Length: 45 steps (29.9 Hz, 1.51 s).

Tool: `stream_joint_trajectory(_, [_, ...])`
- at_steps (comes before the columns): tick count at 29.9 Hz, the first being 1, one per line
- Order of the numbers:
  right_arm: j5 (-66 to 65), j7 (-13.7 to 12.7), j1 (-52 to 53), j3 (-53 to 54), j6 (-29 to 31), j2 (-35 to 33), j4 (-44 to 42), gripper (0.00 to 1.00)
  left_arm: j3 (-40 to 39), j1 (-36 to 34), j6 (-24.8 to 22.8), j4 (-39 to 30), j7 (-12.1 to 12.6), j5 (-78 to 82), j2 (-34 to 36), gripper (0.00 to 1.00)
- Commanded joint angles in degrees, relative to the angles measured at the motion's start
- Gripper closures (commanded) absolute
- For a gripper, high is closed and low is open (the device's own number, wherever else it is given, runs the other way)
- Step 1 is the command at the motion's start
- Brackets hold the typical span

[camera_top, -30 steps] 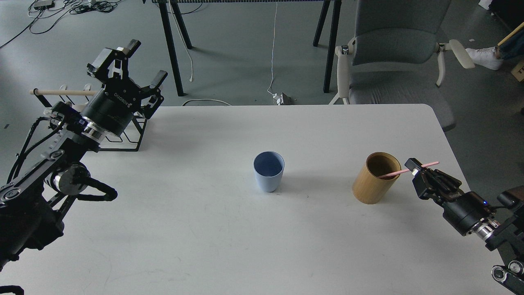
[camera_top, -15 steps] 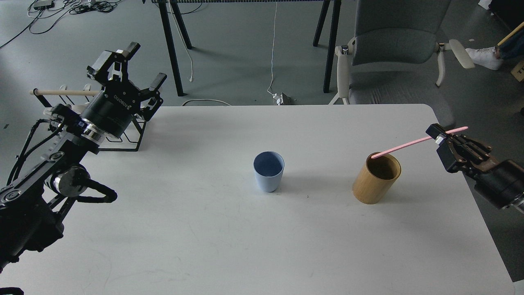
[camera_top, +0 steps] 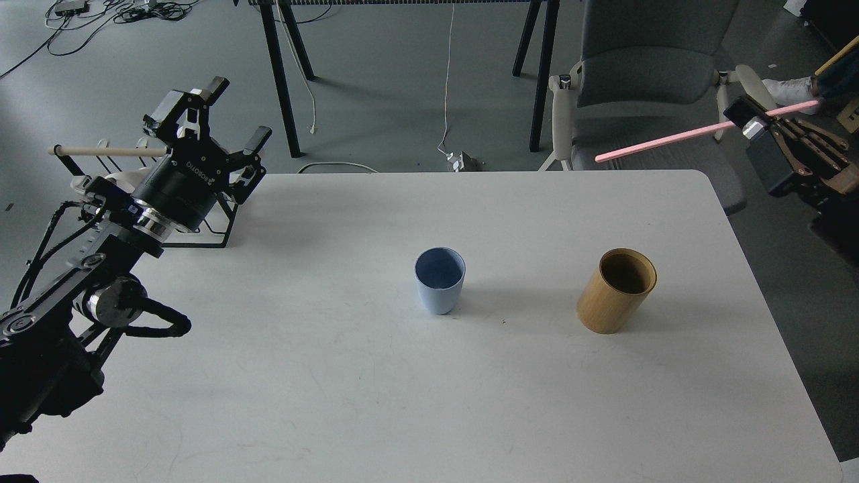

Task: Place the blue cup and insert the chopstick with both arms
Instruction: 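Carry the pink stick with the right gripper over the blue cup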

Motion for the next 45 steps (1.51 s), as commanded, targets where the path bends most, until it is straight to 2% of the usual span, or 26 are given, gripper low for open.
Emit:
stream_joint_trajectory(1, [-0.85,0.00,9.44,-11.03,0.00,7.91,-5.36,1.00,0.08,0.15,0.00,0.71,0.00,0.00,-0.26,0.11])
stream_joint_trajectory(7, [-0.68,0.00,28.07,-32.48,0.00,16.17,-12.83,1.00,0.08,0.15,0.00,1.76,0.00,0.00,-0.18,0.11])
stream_joint_trajectory(12, [-0.86,0.00,35.82,-39.18,0.00,18.99,-14.95,1.00,0.08,0.15,0.00,2.99,0.00,0.00,-0.09,0.11])
stream_joint_trajectory(20, [-2.35,0.00,44.96,-47.61,1.99,18.47,-14.78,1.00,0.08,0.50,0.00,3.35,0.00,0.09,-0.26,0.10])
stream_joint_trajectory(24, [-3.40,0.00,47.34,-50.61,5.67,17.51,-14.34,1.00,0.08,0.68,0.00,3.35,0.00,0.09,-0.26,0.09])
stream_joint_trajectory(30, [-6.66,0.00,47.35,-52.01,7.87,17.24,-14.34,1.00,0.08,0.68,0.00,3.35,0.00,0.09,-0.26,0.09])
stream_joint_trajectory(45, [-6.66,0.00,44.80,-52.81,7.97,19.08,-16.79,1.00,0.08,0.77,0.00,4.57,0.00,0.18,-1.23,0.09])
